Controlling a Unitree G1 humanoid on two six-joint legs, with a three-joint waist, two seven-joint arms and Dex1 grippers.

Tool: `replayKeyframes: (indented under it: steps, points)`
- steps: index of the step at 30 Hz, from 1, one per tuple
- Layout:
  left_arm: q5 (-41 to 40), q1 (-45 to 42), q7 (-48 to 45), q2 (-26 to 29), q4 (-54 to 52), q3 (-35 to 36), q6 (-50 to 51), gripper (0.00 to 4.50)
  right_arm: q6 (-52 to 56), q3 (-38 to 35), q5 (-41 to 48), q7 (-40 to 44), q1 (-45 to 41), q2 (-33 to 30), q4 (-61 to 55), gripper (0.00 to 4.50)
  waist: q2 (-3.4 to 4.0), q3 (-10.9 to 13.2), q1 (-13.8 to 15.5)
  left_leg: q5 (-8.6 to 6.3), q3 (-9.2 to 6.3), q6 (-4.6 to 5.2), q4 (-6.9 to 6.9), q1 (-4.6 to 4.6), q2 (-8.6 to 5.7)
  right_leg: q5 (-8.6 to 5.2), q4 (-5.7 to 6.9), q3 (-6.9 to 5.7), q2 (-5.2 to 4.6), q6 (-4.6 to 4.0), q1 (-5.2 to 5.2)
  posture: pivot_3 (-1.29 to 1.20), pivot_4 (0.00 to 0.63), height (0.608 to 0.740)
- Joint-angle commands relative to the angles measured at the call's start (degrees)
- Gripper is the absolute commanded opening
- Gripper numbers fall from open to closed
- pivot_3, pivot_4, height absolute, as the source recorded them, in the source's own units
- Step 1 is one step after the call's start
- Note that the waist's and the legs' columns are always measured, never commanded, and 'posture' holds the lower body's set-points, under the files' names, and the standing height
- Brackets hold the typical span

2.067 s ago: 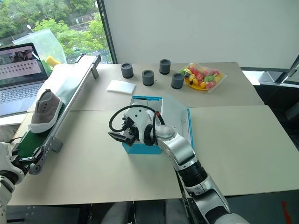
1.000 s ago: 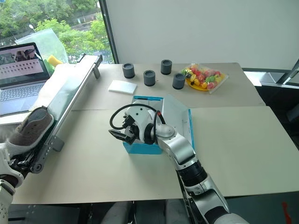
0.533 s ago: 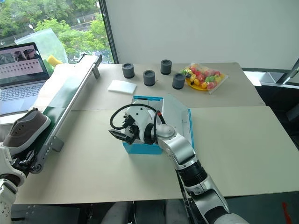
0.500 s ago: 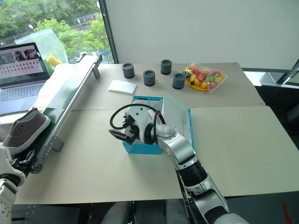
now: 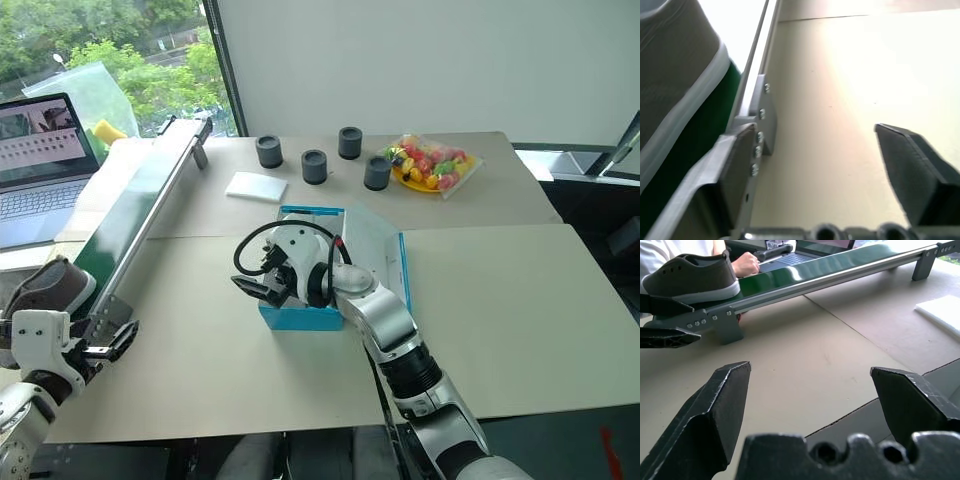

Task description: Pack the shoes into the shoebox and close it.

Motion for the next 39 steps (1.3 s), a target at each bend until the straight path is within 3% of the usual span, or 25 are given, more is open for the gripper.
replayKeyframes:
  steps: [1, 9, 14, 18, 22, 32, 39]
  points:
    - [-2.8, 3.0, -1.1, 0.1, -4.9, 6.0, -0.5, 4.47, 0.0, -0.4, 0.1, -0.1, -0.8, 0.7, -0.8, 4.50, 0.00, 0.0, 0.0, -0.01, 0.00, -0.01, 0.00, -0.01, 0.00, 0.00, -0.02, 0.00, 0.00, 0.00, 0.00, 0.00, 0.150, 0.736]
    - [-9.8, 5.6, 0.4, 1.3, -11.4, 19.7, 1.4, 4.47, 0.9, 0.2, 0.5, 0.4, -0.2, 0.7, -1.0, 4.50, -0.01, 0.0, 0.3, -0.01, 0.00, -0.01, 0.00, 0.03, 0.01, -0.01, -0.05, -0.03, -0.01, 0.00, 0.06, 0.00, 0.150, 0.736]
    - [-12.2, 9.2, 2.1, 1.5, -17.3, 24.0, 5.0, 4.47, 0.9, 0.8, 0.6, 1.2, 0.0, 0.8, -0.9, 4.50, -0.02, 0.0, 0.2, -0.01, 0.01, -0.01, 0.00, 0.01, 0.00, -0.01, -0.07, -0.02, -0.01, 0.00, 0.05, 0.00, 0.150, 0.736]
    - [-9.9, 16.3, -1.7, 2.8, -11.5, 31.2, 4.7, 4.47, 1.0, 0.9, 0.8, 1.3, -0.2, 1.4, -0.8, 4.50, -0.01, 0.0, -0.6, -0.02, 0.08, -0.03, -0.01, 0.03, 0.10, -0.03, -0.05, 0.00, 0.08, -0.04, 0.02, 0.00, 0.150, 0.736]
    - [-5.5, 21.8, -11.4, 9.9, -0.4, 33.1, -0.5, 4.47, 1.5, 0.4, 1.3, 1.1, -0.6, 2.3, -0.9, 4.50, 0.01, 0.0, -1.1, -0.03, 0.32, -0.04, -0.06, 0.07, 0.12, -0.12, -0.04, -0.06, 0.19, -0.16, 0.02, 0.00, 0.150, 0.736]
    - [-1.6, 10.5, -27.5, 27.5, 24.9, 23.7, -6.0, 4.47, 6.4, -1.1, 3.2, -1.9, 0.3, 4.7, -7.0, 4.50, -0.11, 0.0, 0.1, -0.17, 0.37, -0.30, -0.07, 0.10, 0.71, -0.25, -0.02, -0.20, 0.69, -0.52, -0.02, 0.00, 0.150, 0.736]
    - [4.4, -3.6, -31.2, 33.0, 46.2, 11.0, -13.8, 4.47, 11.2, -3.3, 4.2, -5.5, 1.7, 4.5, -12.7, 4.50, -0.18, 0.0, -0.1, -0.34, 0.41, -0.58, -0.07, 0.08, 0.85, -0.23, 0.13, -0.14, 0.97, -0.64, -0.19, 0.00, 0.150, 0.736]
